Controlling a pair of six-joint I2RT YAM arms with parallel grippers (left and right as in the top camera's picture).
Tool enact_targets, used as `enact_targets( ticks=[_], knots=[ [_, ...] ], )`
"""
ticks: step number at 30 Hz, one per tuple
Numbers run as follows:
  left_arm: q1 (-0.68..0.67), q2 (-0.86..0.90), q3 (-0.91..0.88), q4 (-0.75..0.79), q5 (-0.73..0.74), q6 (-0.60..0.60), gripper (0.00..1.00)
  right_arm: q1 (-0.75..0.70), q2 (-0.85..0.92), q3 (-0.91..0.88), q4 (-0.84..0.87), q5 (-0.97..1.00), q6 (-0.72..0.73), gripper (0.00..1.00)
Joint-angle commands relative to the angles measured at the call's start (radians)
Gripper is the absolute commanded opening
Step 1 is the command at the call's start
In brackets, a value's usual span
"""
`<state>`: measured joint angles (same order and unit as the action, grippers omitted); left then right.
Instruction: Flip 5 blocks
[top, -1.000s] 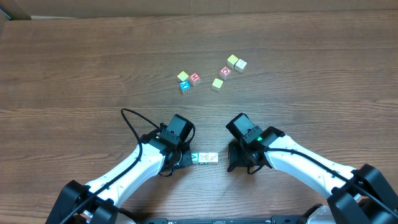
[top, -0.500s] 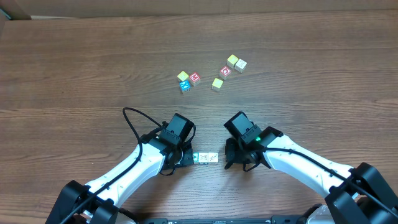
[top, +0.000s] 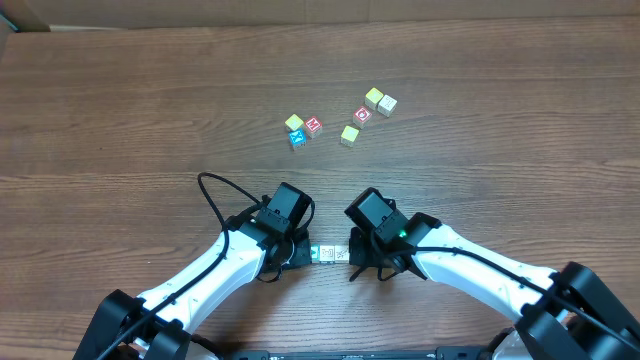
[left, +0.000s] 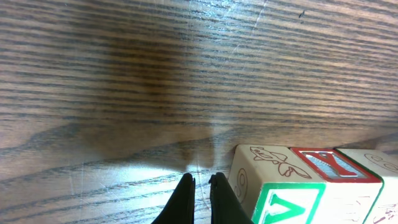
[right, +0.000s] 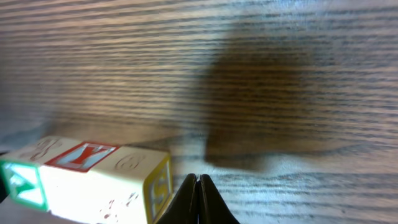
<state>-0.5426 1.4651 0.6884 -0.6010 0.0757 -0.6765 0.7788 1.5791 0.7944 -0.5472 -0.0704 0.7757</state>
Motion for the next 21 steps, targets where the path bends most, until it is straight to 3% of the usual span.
enact_targets(
  ticks=[1, 21],
  knots=[
    [0.004, 0.006, -0.003, 0.003, 0.023, 0.024, 0.04, 0.013, 0.061, -0.008, 0.03, 0.005, 0.062, 0.04],
    [0.004, 0.006, -0.003, 0.003, 0.023, 0.027, 0.04, 0.059, 0.076, -0.008, 0.098, -0.038, 0.058, 0.04]
  ],
)
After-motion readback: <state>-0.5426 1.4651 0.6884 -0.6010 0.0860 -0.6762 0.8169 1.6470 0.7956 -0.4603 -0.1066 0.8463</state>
